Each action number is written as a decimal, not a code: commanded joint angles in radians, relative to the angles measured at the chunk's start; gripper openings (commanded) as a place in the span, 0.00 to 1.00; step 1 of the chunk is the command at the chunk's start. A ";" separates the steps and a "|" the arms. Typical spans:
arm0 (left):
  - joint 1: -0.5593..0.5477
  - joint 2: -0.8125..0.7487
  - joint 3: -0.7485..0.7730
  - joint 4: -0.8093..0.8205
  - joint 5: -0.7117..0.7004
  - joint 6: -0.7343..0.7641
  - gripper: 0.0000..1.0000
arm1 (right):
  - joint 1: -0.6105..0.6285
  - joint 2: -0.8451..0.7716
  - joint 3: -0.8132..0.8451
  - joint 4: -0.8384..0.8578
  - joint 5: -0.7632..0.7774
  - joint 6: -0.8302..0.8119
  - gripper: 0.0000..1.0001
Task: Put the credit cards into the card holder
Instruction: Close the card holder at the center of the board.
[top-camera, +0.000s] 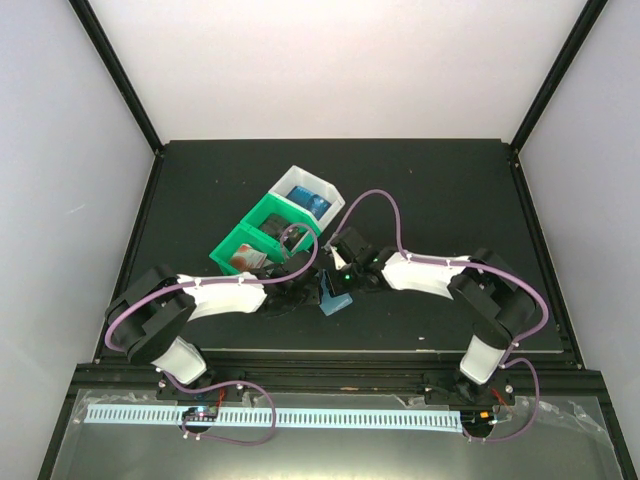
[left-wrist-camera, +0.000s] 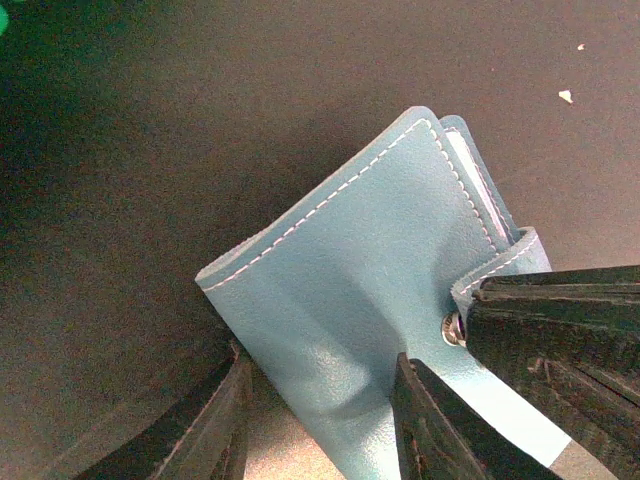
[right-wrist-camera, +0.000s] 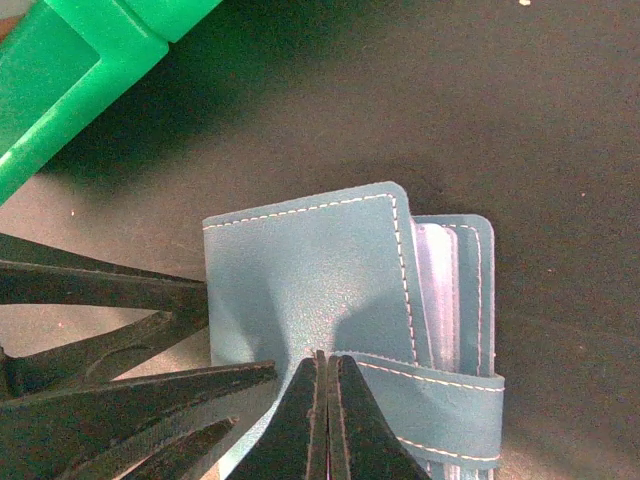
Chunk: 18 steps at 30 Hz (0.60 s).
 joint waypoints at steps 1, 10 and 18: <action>0.003 0.021 -0.016 -0.035 0.029 -0.008 0.40 | 0.013 0.084 -0.021 -0.095 0.037 0.001 0.01; 0.003 0.020 -0.018 -0.032 0.027 -0.010 0.40 | 0.031 0.106 -0.053 -0.122 0.036 0.007 0.01; 0.004 0.021 -0.020 -0.029 0.025 -0.012 0.40 | 0.042 0.138 -0.088 -0.125 0.045 0.026 0.01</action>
